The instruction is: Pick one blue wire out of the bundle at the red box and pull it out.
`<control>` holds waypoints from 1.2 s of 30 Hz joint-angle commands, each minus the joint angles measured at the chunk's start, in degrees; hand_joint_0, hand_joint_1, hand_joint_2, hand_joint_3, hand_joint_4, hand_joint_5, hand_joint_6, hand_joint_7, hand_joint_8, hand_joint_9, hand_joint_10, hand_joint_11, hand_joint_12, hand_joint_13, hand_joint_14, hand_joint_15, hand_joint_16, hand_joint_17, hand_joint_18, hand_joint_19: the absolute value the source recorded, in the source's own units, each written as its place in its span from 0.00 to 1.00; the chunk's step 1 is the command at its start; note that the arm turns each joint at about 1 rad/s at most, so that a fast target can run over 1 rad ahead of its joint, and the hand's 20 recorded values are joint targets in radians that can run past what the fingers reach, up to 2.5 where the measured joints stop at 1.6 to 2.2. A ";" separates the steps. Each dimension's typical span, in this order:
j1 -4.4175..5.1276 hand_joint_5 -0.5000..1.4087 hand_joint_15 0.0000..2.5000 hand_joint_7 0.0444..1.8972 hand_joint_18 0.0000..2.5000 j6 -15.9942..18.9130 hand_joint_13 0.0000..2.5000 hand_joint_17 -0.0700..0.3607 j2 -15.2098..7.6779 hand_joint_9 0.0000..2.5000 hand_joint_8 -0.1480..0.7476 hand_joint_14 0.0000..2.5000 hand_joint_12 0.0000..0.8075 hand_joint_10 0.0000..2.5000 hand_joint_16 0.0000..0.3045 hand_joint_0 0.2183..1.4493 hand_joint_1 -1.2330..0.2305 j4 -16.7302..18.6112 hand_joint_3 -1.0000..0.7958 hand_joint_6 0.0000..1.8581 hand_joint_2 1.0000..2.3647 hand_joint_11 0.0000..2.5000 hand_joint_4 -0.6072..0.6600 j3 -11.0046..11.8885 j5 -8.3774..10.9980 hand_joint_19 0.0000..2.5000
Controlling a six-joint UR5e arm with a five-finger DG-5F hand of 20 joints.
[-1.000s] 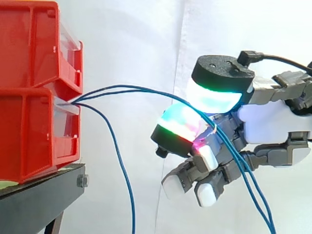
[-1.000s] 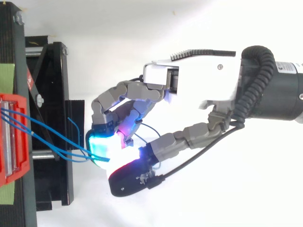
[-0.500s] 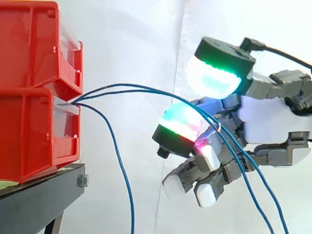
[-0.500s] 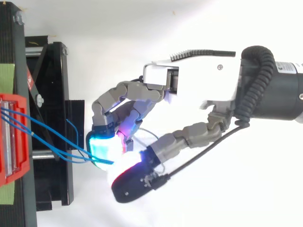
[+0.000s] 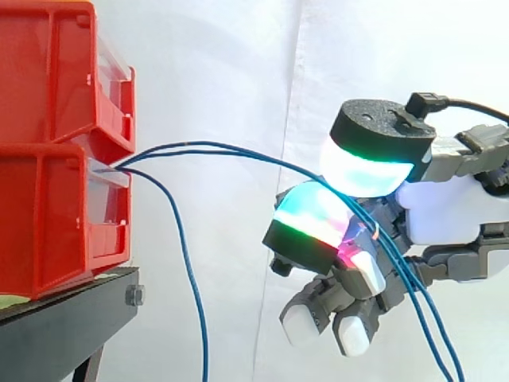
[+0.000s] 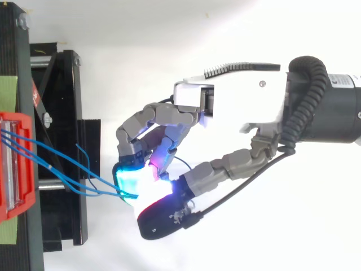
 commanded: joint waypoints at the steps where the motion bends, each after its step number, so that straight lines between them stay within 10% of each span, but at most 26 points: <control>1: 0.04 0.17 0.14 0.58 0.29 0.00 0.27 0.47 0.01 0.36 0.57 0.00 0.57 0.01 0.19 0.35 0.26 -0.12 0.40 0.49 0.01 0.29 0.60 0.00 0.00 0.18; 9: 0.04 0.16 0.13 0.58 0.30 -0.09 0.27 0.47 0.71 0.36 0.57 0.00 0.56 0.01 0.19 0.39 0.22 -0.12 0.30 0.49 0.00 0.30 0.67 0.00 0.00 0.16; 16: 0.04 0.21 0.14 0.64 0.29 -0.18 0.28 0.47 0.89 0.45 0.58 0.00 0.56 0.01 0.19 0.29 0.48 -0.12 0.31 0.43 0.00 0.29 0.70 0.00 0.17 0.20; 28: 0.04 0.18 0.15 0.64 0.29 -0.18 0.27 0.47 0.89 0.40 0.60 0.01 0.58 0.01 0.19 0.31 0.28 -0.12 0.44 0.49 0.01 0.39 0.68 0.00 0.26 0.19; 36: 0.04 0.18 0.13 0.61 0.29 -0.26 0.27 0.50 0.89 0.37 0.58 0.00 0.59 0.01 0.21 0.28 0.33 -0.12 0.46 0.48 0.01 0.27 0.66 0.00 0.26 0.19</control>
